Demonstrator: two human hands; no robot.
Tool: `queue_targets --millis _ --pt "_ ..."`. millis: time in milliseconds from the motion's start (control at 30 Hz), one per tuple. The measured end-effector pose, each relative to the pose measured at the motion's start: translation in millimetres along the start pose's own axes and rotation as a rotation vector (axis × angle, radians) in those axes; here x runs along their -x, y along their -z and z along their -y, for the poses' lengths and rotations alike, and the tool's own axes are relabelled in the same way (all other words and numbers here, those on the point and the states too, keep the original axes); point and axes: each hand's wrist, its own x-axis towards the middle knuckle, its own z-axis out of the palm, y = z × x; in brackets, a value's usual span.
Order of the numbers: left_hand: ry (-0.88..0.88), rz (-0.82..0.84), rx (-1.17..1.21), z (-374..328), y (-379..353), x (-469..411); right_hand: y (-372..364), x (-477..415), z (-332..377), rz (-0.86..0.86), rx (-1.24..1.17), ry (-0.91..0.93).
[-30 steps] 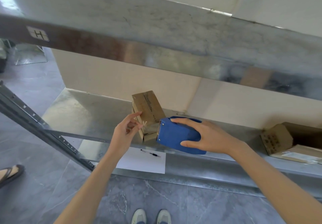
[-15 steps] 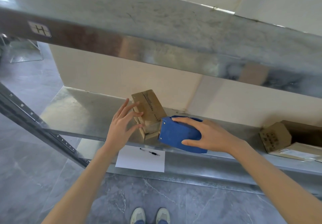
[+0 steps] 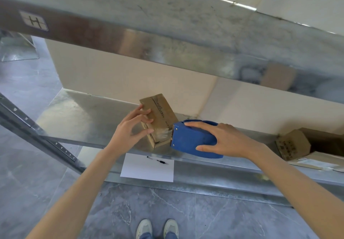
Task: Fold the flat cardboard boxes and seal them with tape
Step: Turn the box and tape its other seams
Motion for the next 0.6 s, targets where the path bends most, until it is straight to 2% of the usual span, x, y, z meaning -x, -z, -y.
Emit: queue_targets --millis 200,400,600 --pt "-0.055 -0.079 -0.068 3.0 -7.0 -7.2 1.3 -1.7 -2.0 0.007 -0.009 0.010" --pt "-0.042 -0.012 -0.017 4.5 -3.5 -1.5 2.7 -2.1 -3.1 0.009 0.001 0.011" --pt "-0.053 -0.065 -0.060 2.1 -10.2 -3.2 2.5 -3.2 -2.0 0.021 -0.010 0.008"
